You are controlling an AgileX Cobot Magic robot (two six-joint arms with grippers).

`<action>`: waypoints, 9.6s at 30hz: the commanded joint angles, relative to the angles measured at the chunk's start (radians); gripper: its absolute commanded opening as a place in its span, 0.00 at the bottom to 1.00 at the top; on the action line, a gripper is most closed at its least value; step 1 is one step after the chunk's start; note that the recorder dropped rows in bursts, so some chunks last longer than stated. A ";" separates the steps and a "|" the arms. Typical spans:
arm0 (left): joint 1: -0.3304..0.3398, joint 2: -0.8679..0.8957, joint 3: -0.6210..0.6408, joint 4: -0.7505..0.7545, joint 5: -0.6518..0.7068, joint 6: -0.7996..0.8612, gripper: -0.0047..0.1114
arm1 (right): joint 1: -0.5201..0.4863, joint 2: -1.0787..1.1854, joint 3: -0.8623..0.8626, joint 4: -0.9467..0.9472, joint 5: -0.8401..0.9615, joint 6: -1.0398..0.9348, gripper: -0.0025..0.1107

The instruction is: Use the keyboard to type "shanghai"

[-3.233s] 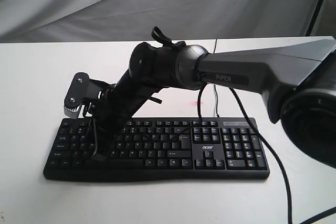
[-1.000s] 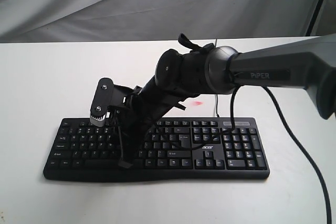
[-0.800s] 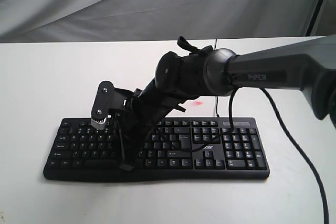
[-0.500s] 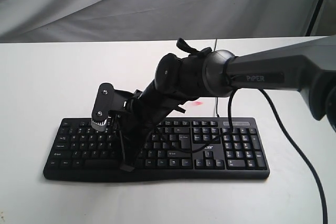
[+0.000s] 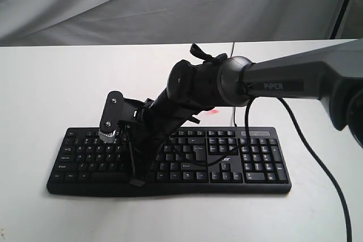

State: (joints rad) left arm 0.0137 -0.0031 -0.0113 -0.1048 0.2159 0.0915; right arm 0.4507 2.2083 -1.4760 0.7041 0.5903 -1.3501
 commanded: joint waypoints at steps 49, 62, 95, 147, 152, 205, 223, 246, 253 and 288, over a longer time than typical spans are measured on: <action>-0.004 0.003 0.001 -0.004 -0.003 -0.001 0.05 | 0.089 -0.036 -0.045 0.204 -0.113 -0.060 0.02; -0.004 0.003 0.001 -0.004 -0.003 -0.001 0.05 | 0.100 0.117 -0.271 0.224 -0.016 -0.033 0.02; -0.004 0.003 0.001 -0.004 -0.003 -0.001 0.05 | 0.100 0.172 -0.305 0.158 -0.004 -0.015 0.02; -0.004 0.003 0.001 -0.004 -0.003 -0.001 0.05 | 0.108 0.172 -0.305 0.100 -0.020 -0.031 0.02; -0.004 0.003 0.001 -0.004 -0.003 -0.001 0.05 | 0.108 0.195 -0.305 0.098 -0.031 -0.033 0.02; -0.004 0.003 0.001 -0.004 -0.003 -0.001 0.05 | -0.024 -0.170 0.142 0.127 -0.004 -0.185 0.02; -0.004 0.003 0.001 -0.004 -0.003 -0.001 0.05 | -0.022 -0.122 0.142 0.161 0.024 -0.220 0.02; -0.004 0.003 0.001 -0.004 -0.003 -0.001 0.05 | -0.022 -0.088 0.142 0.203 -0.029 -0.250 0.02; -0.004 0.003 0.001 -0.004 -0.003 -0.001 0.05 | -0.022 -0.088 0.142 0.203 -0.027 -0.254 0.02; -0.004 0.003 0.001 -0.004 -0.003 -0.001 0.05 | -0.020 -0.072 0.142 0.220 -0.012 -0.302 0.02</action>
State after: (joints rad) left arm 0.0137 -0.0031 -0.0113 -0.1048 0.2159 0.0915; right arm 0.4299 2.1380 -1.3350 0.9210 0.5718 -1.6419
